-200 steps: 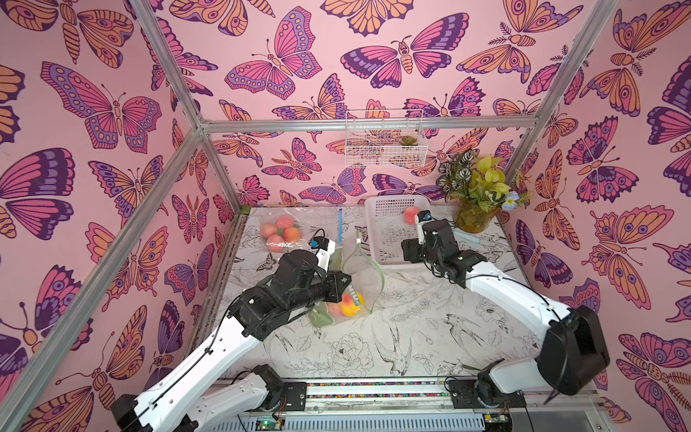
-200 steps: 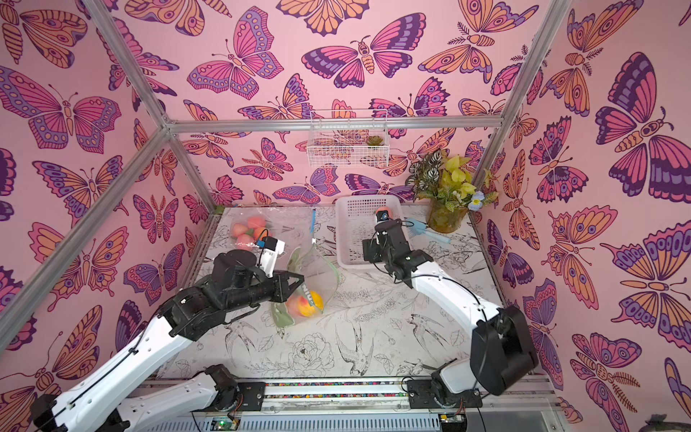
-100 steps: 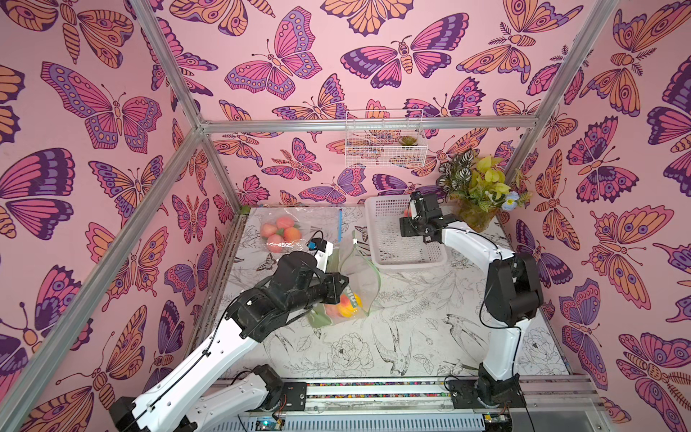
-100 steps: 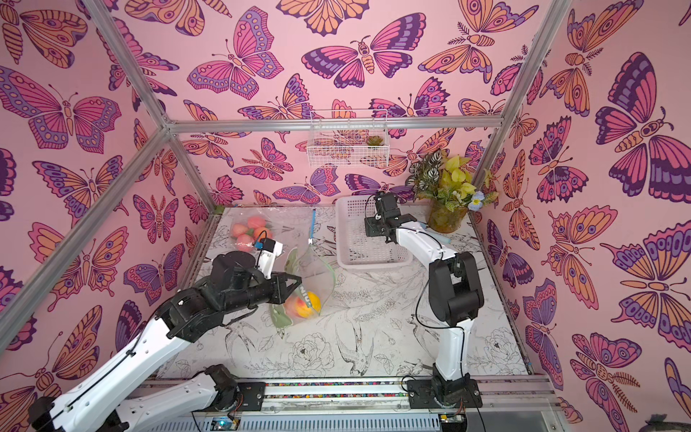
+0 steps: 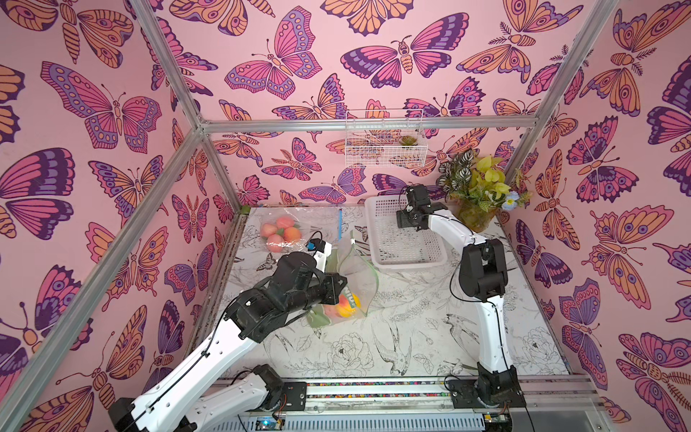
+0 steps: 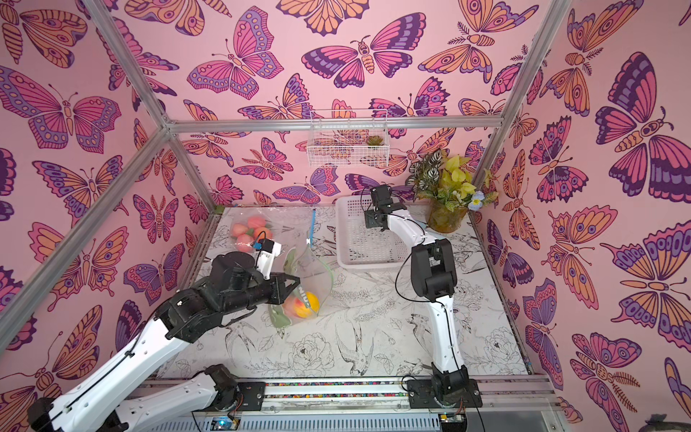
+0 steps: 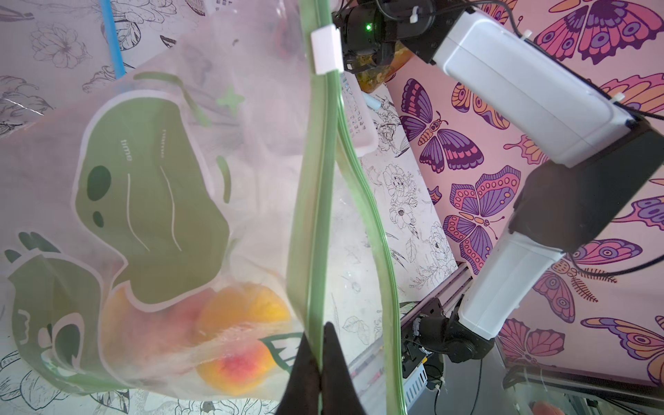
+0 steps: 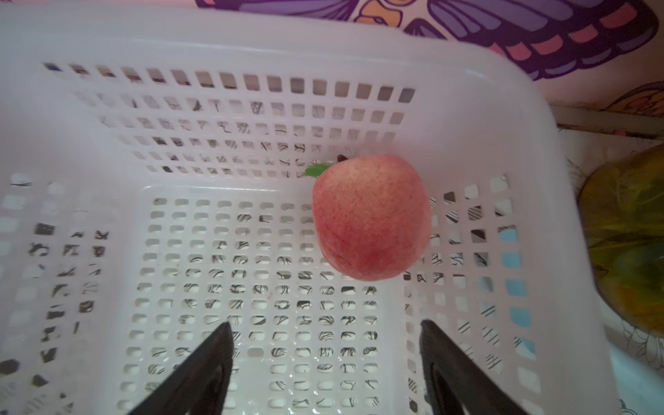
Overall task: Place the peach in a zip-top bag and seal the zipper
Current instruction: Pick up the peach from the basket.
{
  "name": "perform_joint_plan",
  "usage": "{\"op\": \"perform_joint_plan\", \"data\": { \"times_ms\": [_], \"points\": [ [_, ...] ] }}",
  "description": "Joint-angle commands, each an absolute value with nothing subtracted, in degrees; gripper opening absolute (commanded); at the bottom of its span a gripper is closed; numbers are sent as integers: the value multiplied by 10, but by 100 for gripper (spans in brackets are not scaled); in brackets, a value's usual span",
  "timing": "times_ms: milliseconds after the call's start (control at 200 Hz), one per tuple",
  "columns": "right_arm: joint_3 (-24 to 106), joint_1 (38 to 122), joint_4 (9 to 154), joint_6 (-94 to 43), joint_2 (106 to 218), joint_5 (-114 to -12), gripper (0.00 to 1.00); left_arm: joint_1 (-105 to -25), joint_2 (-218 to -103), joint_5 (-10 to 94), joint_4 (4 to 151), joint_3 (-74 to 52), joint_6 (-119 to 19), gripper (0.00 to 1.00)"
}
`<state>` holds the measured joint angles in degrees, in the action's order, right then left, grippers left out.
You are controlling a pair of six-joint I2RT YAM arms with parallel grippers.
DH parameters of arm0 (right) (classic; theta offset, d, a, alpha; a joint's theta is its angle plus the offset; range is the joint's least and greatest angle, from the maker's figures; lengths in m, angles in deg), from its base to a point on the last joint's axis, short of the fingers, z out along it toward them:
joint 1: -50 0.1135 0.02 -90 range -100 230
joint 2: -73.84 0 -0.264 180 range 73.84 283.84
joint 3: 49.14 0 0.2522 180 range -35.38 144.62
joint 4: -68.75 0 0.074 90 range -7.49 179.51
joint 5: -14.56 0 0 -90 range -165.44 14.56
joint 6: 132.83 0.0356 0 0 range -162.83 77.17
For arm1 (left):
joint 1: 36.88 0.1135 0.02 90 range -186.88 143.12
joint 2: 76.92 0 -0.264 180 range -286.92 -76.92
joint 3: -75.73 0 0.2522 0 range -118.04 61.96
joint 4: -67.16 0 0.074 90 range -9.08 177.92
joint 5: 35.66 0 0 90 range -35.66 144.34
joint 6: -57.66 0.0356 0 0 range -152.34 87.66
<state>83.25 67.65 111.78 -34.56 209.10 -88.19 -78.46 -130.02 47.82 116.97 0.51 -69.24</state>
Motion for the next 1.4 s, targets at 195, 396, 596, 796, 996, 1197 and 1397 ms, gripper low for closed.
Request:
{"op": "perform_joint_plan", "data": {
  "times_ms": [195, 396, 596, 796, 996, 1197, 1397],
  "points": [
    [939, 664, 1171, -349, 2168, -927, 86, -781, -1290, 492, 1184, 16, -684, 0],
    [983, 657, 1170, -330, 2206, -925, 86, -781, -1290, 492, 1185, 13, -681, 0],
    [989, 645, 1126, -307, 2220, -898, 86, -781, -1289, 496, 1190, 13, -680, 0],
    [995, 639, 1089, -294, 2235, -883, 85, -780, -1288, 500, 1193, 15, -681, 0],
    [997, 639, 1069, -289, 2242, -886, 82, -780, -1287, 503, 1195, 15, -678, 0],
    [970, 639, 1051, -289, 2224, -894, 64, -781, -1286, 502, 1197, 14, -677, 0],
    [811, 639, 933, -280, 2127, -880, 55, -780, -1286, 502, 1198, 14, -676, 0]
  ]
}}
